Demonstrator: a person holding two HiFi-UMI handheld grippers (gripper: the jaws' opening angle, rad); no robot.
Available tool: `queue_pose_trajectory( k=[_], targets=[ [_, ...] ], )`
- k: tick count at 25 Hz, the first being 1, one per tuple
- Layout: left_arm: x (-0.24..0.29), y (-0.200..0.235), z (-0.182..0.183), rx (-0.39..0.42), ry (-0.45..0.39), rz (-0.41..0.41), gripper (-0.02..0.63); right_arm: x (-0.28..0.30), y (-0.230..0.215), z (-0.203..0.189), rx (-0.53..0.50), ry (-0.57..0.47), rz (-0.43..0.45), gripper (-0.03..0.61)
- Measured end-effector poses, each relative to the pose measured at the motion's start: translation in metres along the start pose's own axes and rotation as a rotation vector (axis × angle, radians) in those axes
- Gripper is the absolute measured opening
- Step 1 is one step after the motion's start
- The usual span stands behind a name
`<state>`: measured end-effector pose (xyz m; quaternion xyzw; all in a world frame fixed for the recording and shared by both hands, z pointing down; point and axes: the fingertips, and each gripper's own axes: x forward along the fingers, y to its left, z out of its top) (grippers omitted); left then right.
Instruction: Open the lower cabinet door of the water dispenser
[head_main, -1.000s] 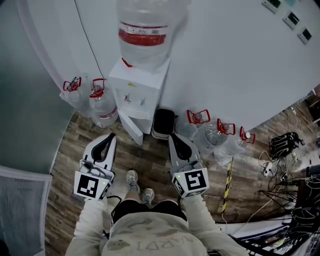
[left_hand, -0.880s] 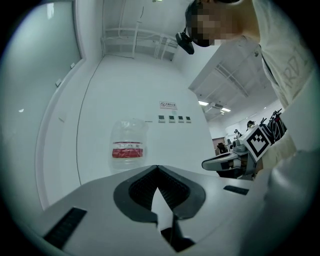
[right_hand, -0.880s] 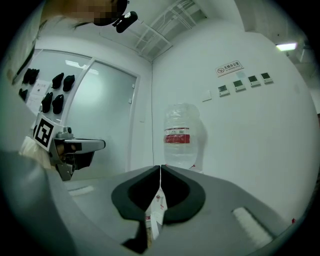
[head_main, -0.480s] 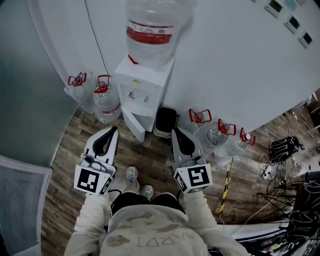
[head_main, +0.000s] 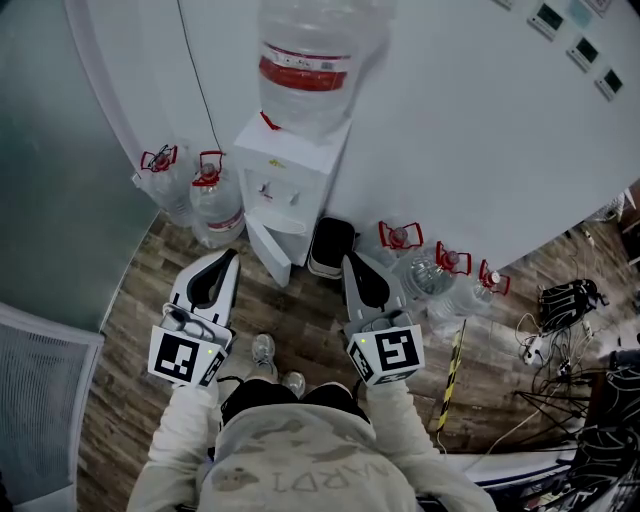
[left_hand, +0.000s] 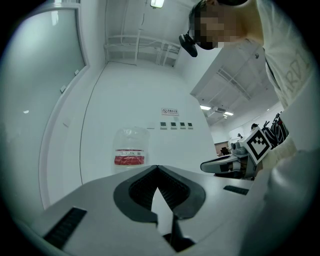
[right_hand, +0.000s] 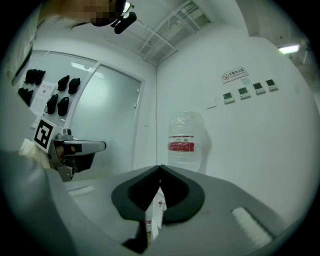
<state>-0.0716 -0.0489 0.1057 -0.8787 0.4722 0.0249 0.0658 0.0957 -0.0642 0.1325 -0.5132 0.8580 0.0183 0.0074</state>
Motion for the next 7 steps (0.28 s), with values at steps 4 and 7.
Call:
queue_pose_trajectory(
  k=[4,7],
  targets=[
    [-0.0006,-0.0002,0.0021,0.000,-0.004,-0.001,0.002,0.0004,0.0028,0.0020,-0.006,-0.001,0.005,0.009],
    [-0.0013,0.0002,0.0034,-0.002,-0.003,0.000,0.003,-0.0002,0.0043,0.0032,-0.010,0.003,0.008,0.009]
  ],
)
